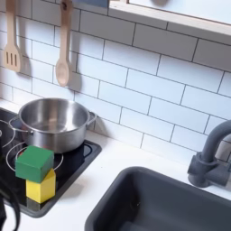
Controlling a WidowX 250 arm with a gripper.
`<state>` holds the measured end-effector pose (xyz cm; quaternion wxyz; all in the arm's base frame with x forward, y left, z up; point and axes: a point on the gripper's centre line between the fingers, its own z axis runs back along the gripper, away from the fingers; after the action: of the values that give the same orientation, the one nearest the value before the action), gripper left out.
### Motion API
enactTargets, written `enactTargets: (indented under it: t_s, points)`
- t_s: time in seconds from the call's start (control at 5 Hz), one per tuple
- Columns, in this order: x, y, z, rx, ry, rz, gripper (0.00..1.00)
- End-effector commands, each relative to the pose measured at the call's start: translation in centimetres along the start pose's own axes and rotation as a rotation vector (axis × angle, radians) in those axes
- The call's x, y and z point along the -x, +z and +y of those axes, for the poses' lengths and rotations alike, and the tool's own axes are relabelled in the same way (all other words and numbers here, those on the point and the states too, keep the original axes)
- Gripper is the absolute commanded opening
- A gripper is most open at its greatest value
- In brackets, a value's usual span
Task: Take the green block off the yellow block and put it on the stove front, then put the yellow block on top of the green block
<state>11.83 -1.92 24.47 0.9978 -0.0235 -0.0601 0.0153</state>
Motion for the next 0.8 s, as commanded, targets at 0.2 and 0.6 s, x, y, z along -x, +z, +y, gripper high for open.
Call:
enactTargets:
  t_s: [0.2, 0.6]
  points:
    - [-0.04, -0.3, 0.35, -0.007, 0.012, 0.009, 1.0]
    - [-0.15, -0.18, 0.5, -0.018, 0.015, 0.007, 0.45]
